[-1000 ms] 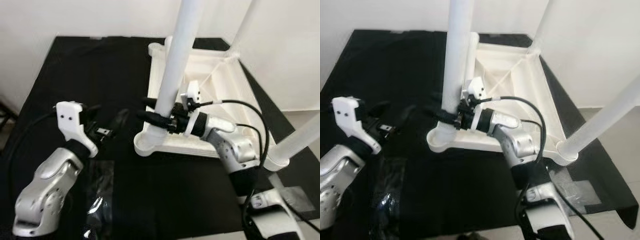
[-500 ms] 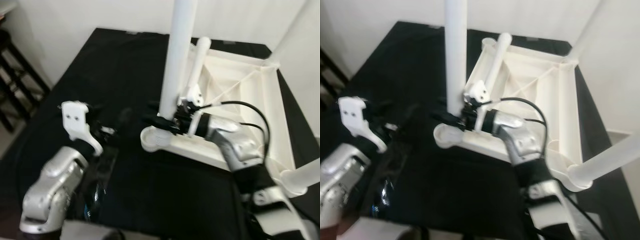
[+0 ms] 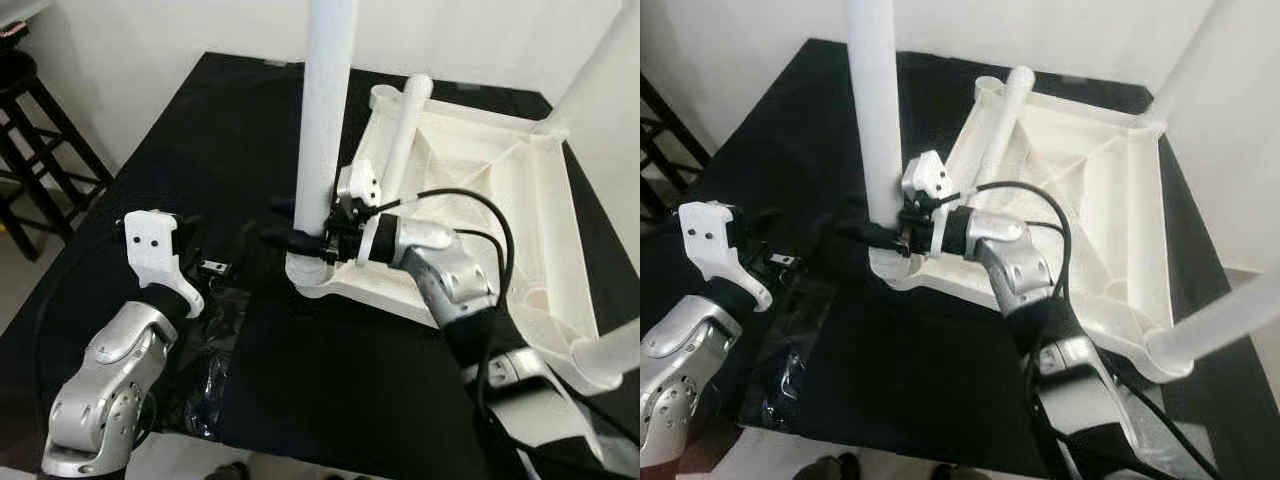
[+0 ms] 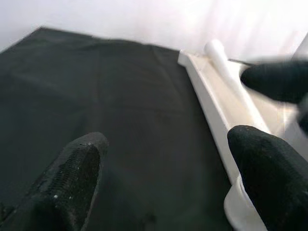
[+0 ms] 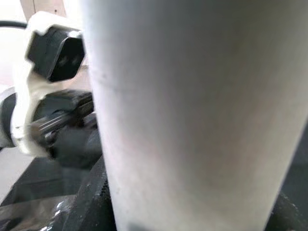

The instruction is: Building children table

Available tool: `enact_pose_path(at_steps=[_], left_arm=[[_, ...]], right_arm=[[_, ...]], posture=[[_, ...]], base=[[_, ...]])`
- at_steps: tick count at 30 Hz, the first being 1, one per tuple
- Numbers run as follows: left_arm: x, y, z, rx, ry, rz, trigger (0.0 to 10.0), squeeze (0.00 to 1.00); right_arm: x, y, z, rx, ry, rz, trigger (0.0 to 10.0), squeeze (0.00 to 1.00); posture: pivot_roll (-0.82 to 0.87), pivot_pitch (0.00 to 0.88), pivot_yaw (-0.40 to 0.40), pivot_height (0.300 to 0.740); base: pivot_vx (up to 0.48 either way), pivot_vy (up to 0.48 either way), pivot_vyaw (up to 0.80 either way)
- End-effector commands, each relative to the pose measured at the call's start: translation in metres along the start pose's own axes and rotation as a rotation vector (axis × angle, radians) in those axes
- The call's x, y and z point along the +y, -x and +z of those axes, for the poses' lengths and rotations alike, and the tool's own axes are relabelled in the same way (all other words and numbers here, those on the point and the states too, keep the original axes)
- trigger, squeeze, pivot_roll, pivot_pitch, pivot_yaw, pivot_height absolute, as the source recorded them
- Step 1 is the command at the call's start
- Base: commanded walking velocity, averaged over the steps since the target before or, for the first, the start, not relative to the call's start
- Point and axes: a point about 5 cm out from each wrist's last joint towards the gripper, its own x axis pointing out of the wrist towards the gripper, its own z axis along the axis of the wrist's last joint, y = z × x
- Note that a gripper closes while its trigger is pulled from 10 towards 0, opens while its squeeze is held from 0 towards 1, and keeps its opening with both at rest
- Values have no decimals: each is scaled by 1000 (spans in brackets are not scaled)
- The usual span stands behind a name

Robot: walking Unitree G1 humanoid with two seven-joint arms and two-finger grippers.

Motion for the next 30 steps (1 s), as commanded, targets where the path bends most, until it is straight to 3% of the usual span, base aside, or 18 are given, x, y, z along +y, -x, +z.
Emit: enact_pose_path(at_steps=[1, 4, 5, 6, 8, 14, 19, 22, 24, 26, 30], left_arm=[[-4, 5, -2, 28, -24, -25, 10000, 0], [-6, 8, -3, 34, -30, -38, 10000, 0], [-11, 12, -4, 41, -41, -70, 10000, 0], [-11, 12, -4, 41, -41, -70, 10000, 0], [-20, 17, -7, 56, -62, -102, 10000, 0], [-24, 20, -7, 64, -71, -117, 10000, 0], [-28, 27, 2, 60, -143, -177, 10000, 0], [-28, 27, 2, 60, -143, -177, 10000, 0], [-29, 28, 4, 54, -169, -211, 10000, 0], [-34, 33, 12, 43, -209, -334, 10000, 0], [-35, 36, 15, 42, -226, -389, 10000, 0]], right_arm=[[-1, 2, 1, -5, 1, 29, 10000, 0], [-1, 3, 3, -9, -4, 60, 10000, 0], [2, 7, 9, -22, -21, 170, 10000, 0], [2, 7, 9, -22, -21, 170, 10000, 0], [8, 17, 17, -33, -42, 323, 10000, 0], [7, 22, 21, -26, -24, 371, 10000, 0], [2, 32, 38, 0, 20, 457, 10000, 0], [2, 32, 38, 0, 20, 457, 10000, 0], [0, 31, 40, 9, 33, 461, 10000, 0], [-7, 26, 44, 25, 57, 448, 10000, 0], [-9, 23, 47, 24, 58, 447, 10000, 0]], posture=[[121, 304, -121, 740], [122, 316, -121, 740], [124, 331, -120, 740], [124, 331, -120, 740], [125, 366, -117, 740], [127, 396, -114, 740], [137, 437, -107, 740], [137, 437, -107, 740], [137, 447, -105, 740], [141, 458, -108, 740], [145, 466, -111, 740]], base=[[0, 0, 0], [0, 0, 0], [0, 0, 0], [0, 0, 0], [0, 0, 0], [0, 0, 0], [0, 0, 0], [0, 0, 0], [0, 0, 0], [0, 0, 0], [0, 0, 0]])
